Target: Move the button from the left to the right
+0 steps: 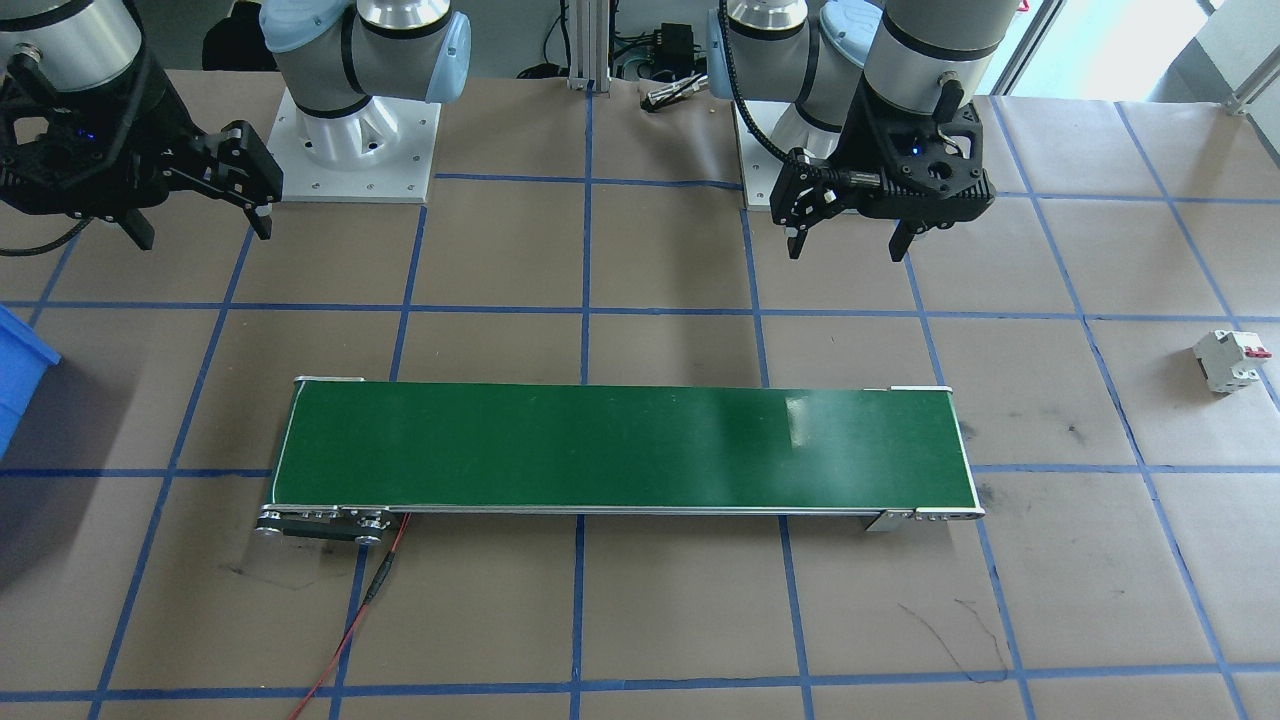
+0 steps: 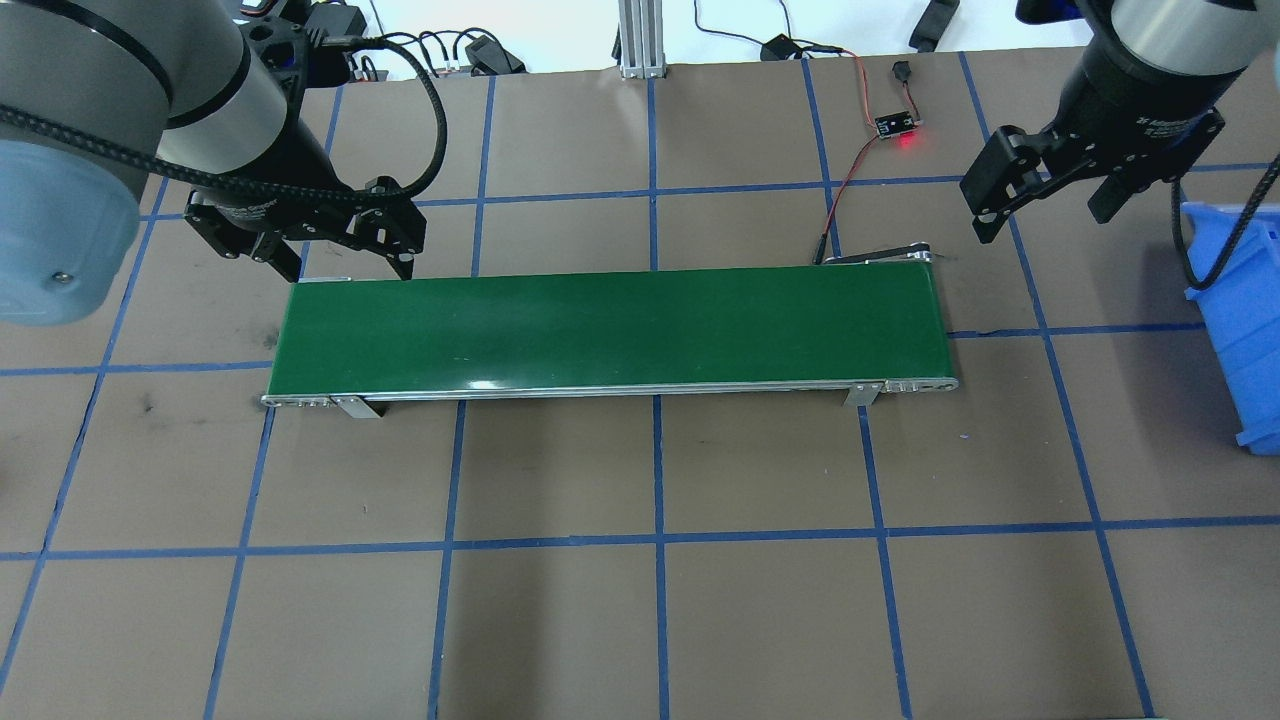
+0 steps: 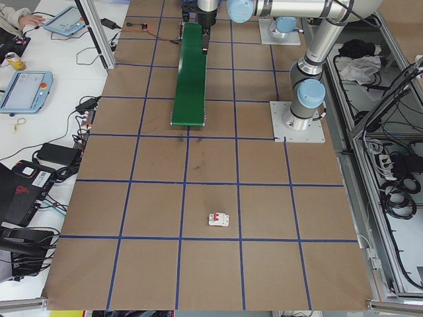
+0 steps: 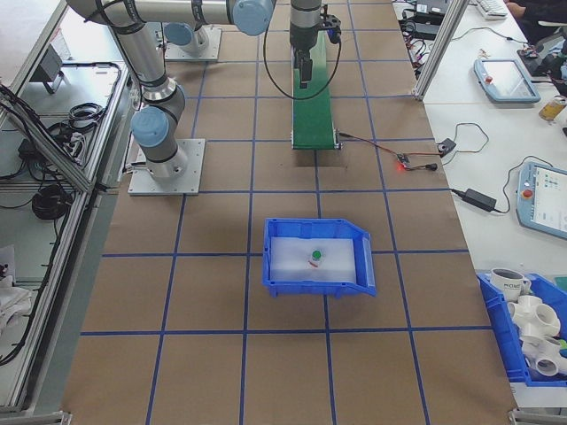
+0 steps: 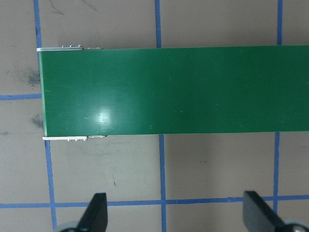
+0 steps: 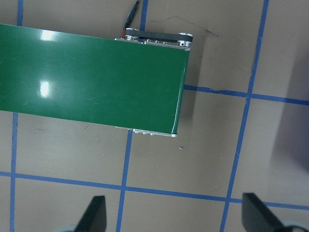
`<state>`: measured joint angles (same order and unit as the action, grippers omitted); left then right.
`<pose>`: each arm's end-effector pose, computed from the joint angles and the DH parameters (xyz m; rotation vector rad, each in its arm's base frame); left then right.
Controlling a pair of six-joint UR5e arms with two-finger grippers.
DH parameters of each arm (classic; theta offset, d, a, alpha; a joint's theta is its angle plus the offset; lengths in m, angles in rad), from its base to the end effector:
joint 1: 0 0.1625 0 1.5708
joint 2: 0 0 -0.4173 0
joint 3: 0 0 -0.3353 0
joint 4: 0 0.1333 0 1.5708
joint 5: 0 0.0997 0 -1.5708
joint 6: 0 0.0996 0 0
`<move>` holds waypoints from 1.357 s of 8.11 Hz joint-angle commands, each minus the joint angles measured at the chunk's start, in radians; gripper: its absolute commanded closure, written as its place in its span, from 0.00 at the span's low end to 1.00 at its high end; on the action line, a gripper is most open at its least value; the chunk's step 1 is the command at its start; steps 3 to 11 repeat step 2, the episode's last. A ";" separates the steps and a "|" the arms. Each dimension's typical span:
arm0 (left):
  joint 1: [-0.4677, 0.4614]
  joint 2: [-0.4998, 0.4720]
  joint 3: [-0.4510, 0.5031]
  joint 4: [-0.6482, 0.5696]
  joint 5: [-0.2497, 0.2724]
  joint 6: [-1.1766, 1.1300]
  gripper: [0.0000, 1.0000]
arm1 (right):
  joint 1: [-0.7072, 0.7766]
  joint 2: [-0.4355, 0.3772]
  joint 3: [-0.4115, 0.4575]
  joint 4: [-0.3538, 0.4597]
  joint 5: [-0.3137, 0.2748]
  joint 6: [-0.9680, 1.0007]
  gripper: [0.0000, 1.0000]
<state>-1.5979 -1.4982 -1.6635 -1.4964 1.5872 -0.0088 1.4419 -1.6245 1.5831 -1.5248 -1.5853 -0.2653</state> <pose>-0.1427 -0.4062 0.4779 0.0279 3.1249 -0.0853 0.0778 -0.4254 0.4930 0.2132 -3.1210 -0.0115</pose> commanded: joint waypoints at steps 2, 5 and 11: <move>0.009 -0.007 -0.010 -0.002 -0.001 0.004 0.00 | 0.000 0.000 0.000 0.002 -0.007 0.000 0.00; 0.009 -0.007 -0.010 -0.002 -0.001 0.004 0.00 | 0.000 0.000 0.000 0.002 -0.007 0.000 0.00; 0.009 -0.007 -0.010 -0.002 -0.001 0.004 0.00 | 0.000 0.000 0.000 0.002 -0.007 0.000 0.00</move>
